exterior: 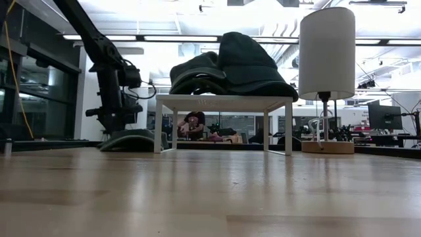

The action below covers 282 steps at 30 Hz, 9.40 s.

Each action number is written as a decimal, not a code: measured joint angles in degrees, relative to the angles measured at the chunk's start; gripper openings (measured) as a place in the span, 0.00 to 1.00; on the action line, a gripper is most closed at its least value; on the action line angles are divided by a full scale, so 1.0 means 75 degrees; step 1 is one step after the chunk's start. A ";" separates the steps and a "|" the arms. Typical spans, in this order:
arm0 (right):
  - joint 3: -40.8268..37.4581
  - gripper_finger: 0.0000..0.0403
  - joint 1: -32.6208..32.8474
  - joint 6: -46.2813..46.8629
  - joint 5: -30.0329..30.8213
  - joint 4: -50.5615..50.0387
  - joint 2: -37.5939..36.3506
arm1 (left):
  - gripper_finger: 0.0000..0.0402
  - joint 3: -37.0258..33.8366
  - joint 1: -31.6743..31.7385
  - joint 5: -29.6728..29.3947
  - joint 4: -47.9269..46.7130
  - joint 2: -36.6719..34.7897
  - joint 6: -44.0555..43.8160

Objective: Pick & Place hat
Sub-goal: Stack the dark green cap on the dark green cap on the shelf

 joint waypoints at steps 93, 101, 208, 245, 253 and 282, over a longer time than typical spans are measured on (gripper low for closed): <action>-0.0029 0.62 0.0480 -0.0600 -0.1932 0.5681 0.2567 | 0.00 0.4931 0.0020 0.7300 0.4909 -0.5084 -0.4918; -0.0029 0.62 0.0253 -0.0207 -0.2136 0.6545 0.2881 | 0.00 0.4931 0.0023 0.7607 0.5426 -0.4759 -0.5036; -0.0015 0.01 0.2847 -0.8303 0.5964 -0.0246 0.3069 | 0.66 0.4931 -0.1024 0.6970 0.1356 -0.4728 -0.3636; -0.0015 0.01 0.2565 -0.7779 0.6667 0.1684 0.2544 | 0.66 0.4931 -0.8481 -0.1745 -0.0244 -0.3937 0.7598; -0.0015 0.01 0.2338 -0.7170 0.6000 0.1443 0.2532 | 0.66 0.4931 -0.9105 -0.5052 -0.0592 -0.3446 0.9858; -0.0015 0.01 0.1722 -0.5257 0.4713 0.0271 0.2203 | 0.66 0.4931 -0.9125 -0.6403 -0.1791 -0.3499 1.1339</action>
